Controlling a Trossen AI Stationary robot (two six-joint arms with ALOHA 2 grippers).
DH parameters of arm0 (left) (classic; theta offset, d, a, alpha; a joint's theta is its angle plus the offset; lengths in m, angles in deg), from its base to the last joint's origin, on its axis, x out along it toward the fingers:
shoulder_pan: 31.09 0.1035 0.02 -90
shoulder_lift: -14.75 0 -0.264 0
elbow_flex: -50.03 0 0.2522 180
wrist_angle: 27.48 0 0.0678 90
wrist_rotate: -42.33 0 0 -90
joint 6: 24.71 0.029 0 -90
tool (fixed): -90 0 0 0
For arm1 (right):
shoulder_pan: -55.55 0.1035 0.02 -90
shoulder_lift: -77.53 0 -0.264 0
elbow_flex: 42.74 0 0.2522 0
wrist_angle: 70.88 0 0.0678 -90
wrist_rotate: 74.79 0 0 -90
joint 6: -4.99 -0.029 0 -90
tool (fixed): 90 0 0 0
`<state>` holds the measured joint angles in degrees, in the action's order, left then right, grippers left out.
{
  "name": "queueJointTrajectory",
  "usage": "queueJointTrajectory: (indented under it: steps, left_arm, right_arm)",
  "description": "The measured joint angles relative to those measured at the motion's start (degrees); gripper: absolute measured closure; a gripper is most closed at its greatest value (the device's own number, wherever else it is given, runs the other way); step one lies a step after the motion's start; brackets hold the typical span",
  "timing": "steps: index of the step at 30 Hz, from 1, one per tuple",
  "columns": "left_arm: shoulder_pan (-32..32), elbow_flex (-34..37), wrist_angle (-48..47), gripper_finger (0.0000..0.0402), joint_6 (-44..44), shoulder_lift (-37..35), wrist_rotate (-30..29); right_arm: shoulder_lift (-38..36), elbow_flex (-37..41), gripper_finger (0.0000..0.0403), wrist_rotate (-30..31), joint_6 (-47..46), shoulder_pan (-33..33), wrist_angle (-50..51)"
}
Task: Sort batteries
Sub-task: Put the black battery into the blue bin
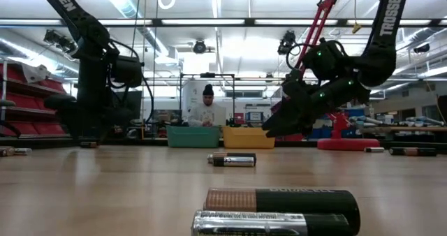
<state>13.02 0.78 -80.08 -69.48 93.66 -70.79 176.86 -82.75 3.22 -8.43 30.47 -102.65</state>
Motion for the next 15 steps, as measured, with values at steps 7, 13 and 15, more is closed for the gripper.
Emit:
queueJointTrajectory:
  steps: [7, 13, 15]
  left_arm:
    - [4.1, 0.0, 3.9, 0.0093, 6.0, 0.2, 4.7]
    - [6.4, -0.2, 3.8, 0.0093, 6.9, 1.5, 6.6]
    - [6.6, -0.3, 3.8, 0.0093, 7.1, 2.0, 7.3]
  right_arm:
    - [-0.3, 0.0, 0.016, -4.0, 1.5, -2.4, -0.4]
    - [-0.3, 0.0, 0.0153, -7.1, 1.6, -4.4, -0.3]
    - [-0.3, 0.0, 0.0153, -7.8, 1.6, -5.0, -0.3]
